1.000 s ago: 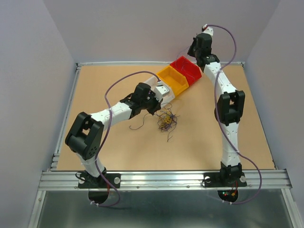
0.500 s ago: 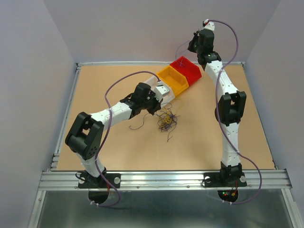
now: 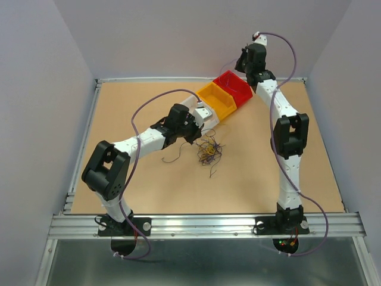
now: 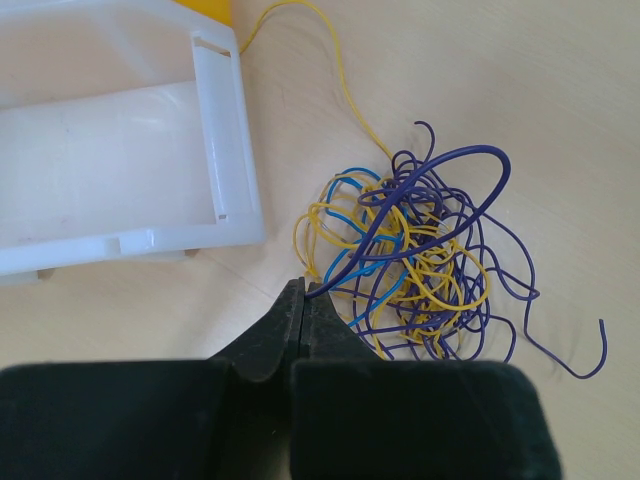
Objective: Untangle the cables
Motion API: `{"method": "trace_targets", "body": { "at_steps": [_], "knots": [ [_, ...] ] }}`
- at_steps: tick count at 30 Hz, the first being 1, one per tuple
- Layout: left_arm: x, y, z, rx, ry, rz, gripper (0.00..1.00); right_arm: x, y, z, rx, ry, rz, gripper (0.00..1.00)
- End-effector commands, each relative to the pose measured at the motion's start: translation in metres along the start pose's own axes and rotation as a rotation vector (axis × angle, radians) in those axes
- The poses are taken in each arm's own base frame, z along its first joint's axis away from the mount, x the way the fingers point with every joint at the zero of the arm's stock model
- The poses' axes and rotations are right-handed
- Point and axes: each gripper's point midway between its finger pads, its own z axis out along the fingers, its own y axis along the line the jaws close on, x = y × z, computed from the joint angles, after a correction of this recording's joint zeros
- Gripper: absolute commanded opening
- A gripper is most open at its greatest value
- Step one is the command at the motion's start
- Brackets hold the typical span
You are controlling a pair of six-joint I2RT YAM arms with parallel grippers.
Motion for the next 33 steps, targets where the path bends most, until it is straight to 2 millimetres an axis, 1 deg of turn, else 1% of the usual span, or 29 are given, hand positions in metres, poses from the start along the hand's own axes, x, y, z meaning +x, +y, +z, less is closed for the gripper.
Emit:
{"method": "trace_targets", "body": {
  "at_steps": [1,2,3,6,7,10,11,13,14,16,17,23,25,26,27,28,29,30,31,32,33],
  "knots": [
    [-0.033,-0.002,-0.009,-0.002,-0.076,0.046,0.00,-0.013,-0.004,-0.014,0.019,-0.044,0.015,0.01],
    [-0.033,-0.001,-0.009,-0.003,-0.077,0.044,0.00,0.002,-0.012,-0.013,0.044,-0.018,0.014,0.01],
    [-0.034,-0.002,-0.010,-0.004,-0.078,0.045,0.00,0.007,-0.015,-0.011,0.052,-0.015,0.016,0.00],
    [-0.035,-0.002,-0.011,-0.005,-0.081,0.047,0.00,0.032,-0.028,-0.004,0.096,0.017,0.015,0.01],
    [-0.034,-0.003,-0.011,-0.005,-0.081,0.047,0.00,0.046,-0.032,0.000,0.106,0.038,0.012,0.00],
    [-0.035,-0.003,-0.012,-0.004,-0.082,0.050,0.00,0.062,-0.037,0.008,0.114,0.062,0.012,0.01],
    [-0.036,-0.003,-0.013,-0.007,-0.085,0.049,0.00,0.073,-0.041,0.014,0.122,0.078,0.015,0.01],
    [-0.035,-0.003,-0.012,-0.007,-0.083,0.050,0.00,0.083,-0.043,0.017,0.125,0.092,0.017,0.01],
    [-0.036,-0.003,-0.013,-0.007,-0.085,0.052,0.00,0.094,-0.046,0.021,0.131,0.109,0.017,0.01],
    [-0.035,-0.002,-0.013,-0.011,-0.083,0.051,0.00,0.106,-0.049,0.023,0.131,0.130,0.017,0.00],
    [-0.034,-0.003,-0.012,-0.008,-0.080,0.051,0.00,0.115,-0.050,0.024,0.135,0.147,0.014,0.01],
    [-0.032,-0.002,-0.009,-0.010,-0.072,0.050,0.00,0.151,-0.059,0.028,0.156,0.203,-0.007,0.01],
    [-0.033,-0.003,-0.009,-0.009,-0.073,0.052,0.00,0.158,-0.062,0.028,0.159,0.220,-0.009,0.01],
    [-0.033,-0.002,-0.009,-0.012,-0.073,0.052,0.00,0.169,-0.064,0.025,0.160,0.245,-0.014,0.01],
    [-0.034,-0.003,-0.010,-0.011,-0.074,0.054,0.00,0.166,-0.064,0.022,0.159,0.242,-0.010,0.00],
    [-0.033,-0.003,-0.010,-0.012,-0.074,0.054,0.00,0.175,-0.068,0.020,0.167,0.260,-0.010,0.00],
    [-0.035,-0.003,-0.011,-0.013,-0.077,0.055,0.00,0.171,-0.067,0.016,0.170,0.257,-0.011,0.01],
    [-0.034,-0.003,-0.011,-0.014,-0.076,0.055,0.00,0.183,-0.073,0.009,0.183,0.287,-0.015,0.00],
    [-0.035,-0.003,-0.012,-0.015,-0.079,0.057,0.00,0.179,-0.072,0.003,0.184,0.287,-0.009,0.01],
    [-0.035,-0.003,-0.012,-0.015,-0.079,0.057,0.00,0.179,-0.074,-0.002,0.190,0.291,-0.008,0.01],
    [-0.035,-0.004,-0.012,-0.014,-0.079,0.054,0.00,0.184,-0.078,-0.007,0.202,0.303,-0.009,0.01]
  ]
}}
